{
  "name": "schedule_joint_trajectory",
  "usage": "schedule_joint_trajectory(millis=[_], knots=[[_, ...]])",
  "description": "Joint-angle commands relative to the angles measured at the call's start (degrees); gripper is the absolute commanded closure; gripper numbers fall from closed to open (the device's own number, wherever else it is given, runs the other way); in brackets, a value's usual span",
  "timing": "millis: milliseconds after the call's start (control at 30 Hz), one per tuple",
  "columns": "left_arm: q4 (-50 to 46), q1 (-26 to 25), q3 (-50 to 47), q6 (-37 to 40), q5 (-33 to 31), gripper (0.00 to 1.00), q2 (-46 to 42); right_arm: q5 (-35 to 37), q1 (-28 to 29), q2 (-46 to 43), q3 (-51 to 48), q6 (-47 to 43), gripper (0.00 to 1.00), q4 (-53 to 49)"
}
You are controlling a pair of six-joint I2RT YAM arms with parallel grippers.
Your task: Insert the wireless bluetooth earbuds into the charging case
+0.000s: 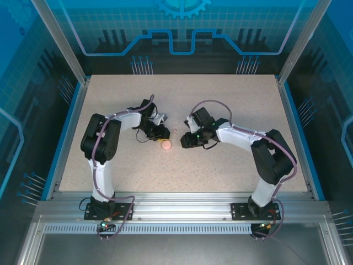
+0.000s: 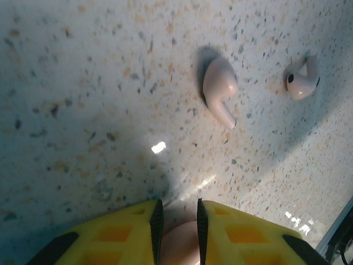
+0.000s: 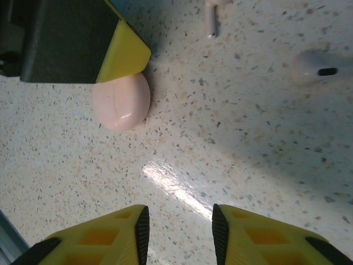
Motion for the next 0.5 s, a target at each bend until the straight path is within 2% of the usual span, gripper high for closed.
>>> schedule_joint_trajectory(millis=[0,100,467], knots=[[0.1,-0.67,-2.48,-2.79,0.25,0.72,-2.66,-2.41,2.19,2.48,2.19,1.81,0.63,2.27],[0.82,-0.49,-3.43,-3.68,-0.83,0.7,-3.59,-3.19,3.64,4.22,2.73,2.48,0.63,3.22],[5.71,1.4,-8.53,-6.76,1.62,0.68,-7.58,-5.34,6.5,8.74,3.53,7.09,0.66,7.69]])
